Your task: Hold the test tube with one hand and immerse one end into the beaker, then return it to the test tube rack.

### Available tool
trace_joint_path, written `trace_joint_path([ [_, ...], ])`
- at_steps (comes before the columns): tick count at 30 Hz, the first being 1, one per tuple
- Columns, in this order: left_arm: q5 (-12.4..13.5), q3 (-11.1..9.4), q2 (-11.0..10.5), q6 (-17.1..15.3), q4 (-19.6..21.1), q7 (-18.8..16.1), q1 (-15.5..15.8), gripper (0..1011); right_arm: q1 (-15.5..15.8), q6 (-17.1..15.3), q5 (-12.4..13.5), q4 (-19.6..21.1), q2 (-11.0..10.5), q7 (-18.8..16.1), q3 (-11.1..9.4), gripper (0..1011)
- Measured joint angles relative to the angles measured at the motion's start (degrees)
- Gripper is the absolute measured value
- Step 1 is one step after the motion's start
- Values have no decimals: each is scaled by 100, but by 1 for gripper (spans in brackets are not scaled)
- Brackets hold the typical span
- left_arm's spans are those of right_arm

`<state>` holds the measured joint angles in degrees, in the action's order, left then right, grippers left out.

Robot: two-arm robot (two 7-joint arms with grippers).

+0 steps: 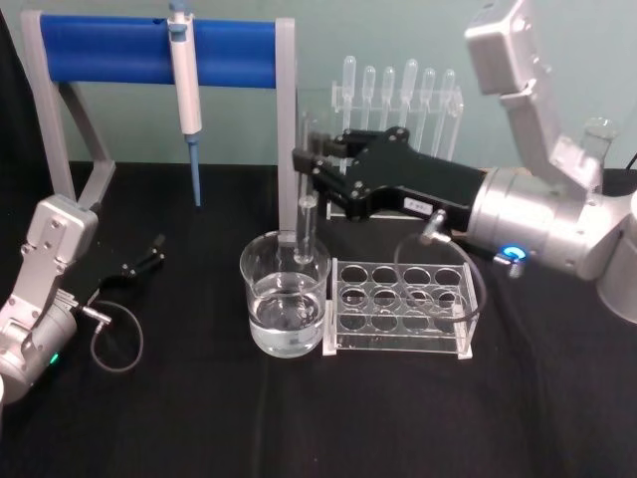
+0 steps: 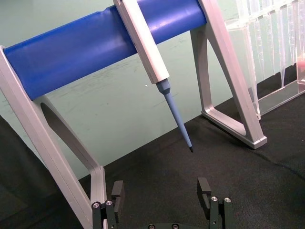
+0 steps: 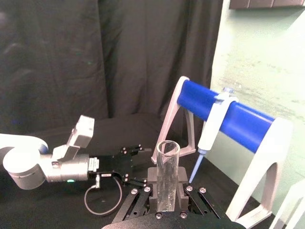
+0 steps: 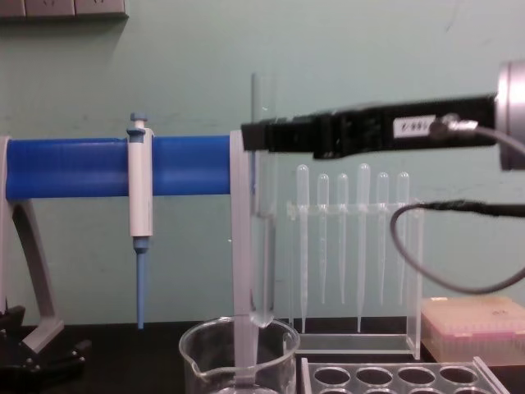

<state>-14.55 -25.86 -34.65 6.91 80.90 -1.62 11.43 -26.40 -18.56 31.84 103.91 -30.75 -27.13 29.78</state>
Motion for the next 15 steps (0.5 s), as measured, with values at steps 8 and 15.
trace_joint_path([
  [8, 0, 0, 0, 0, 0, 0, 0, 1000, 166, -86, 242, 408, -385, 148, -271, 241],
  [15, 0, 0, 0, 0, 0, 0, 0, 1000, 593, 26, 447, 660, -842, 285, -613, 241],
])
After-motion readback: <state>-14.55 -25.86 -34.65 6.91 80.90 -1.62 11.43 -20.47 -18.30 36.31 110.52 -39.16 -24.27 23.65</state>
